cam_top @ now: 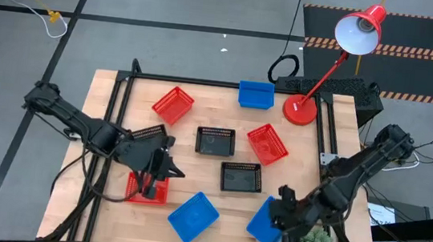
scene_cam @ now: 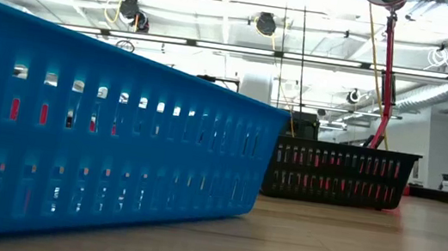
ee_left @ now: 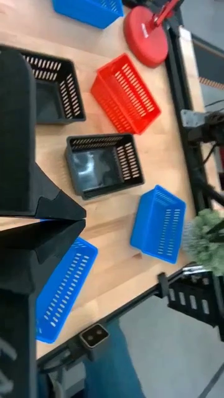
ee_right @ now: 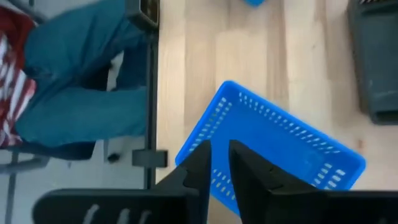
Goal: Stack baskets by color
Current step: Stack the bottom left blue basket on the top blue basket
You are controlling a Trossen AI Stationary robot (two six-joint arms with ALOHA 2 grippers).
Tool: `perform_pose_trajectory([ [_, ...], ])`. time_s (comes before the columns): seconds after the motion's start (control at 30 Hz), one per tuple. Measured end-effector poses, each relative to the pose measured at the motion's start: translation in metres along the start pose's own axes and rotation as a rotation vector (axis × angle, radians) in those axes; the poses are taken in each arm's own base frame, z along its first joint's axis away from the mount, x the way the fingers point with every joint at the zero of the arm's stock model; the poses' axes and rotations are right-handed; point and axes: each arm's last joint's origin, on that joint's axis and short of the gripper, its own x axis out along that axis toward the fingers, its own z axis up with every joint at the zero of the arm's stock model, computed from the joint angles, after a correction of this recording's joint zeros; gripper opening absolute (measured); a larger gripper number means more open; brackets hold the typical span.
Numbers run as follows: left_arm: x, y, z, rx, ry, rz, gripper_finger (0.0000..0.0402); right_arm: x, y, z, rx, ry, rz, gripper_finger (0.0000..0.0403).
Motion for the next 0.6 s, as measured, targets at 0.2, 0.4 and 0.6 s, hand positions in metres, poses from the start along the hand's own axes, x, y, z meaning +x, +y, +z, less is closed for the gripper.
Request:
perform_pose_trajectory([
  [0.2,0.011,-0.004,-0.001,0.012,0.007,-0.004,0.0016,0.017,0.014,-0.007,-0.042,0.082,0.016,0.0078],
  [0.4,0.015,-0.005,0.001,0.031,-0.006,-0.005,0.0017,0.035,0.022,-0.015,-0.109,0.151,0.008,0.0095],
  [0.6,0.015,-0.005,0.004,0.029,-0.039,-0.006,0.0017,0.049,0.027,-0.023,-0.204,0.206,-0.008,0.0121],
])
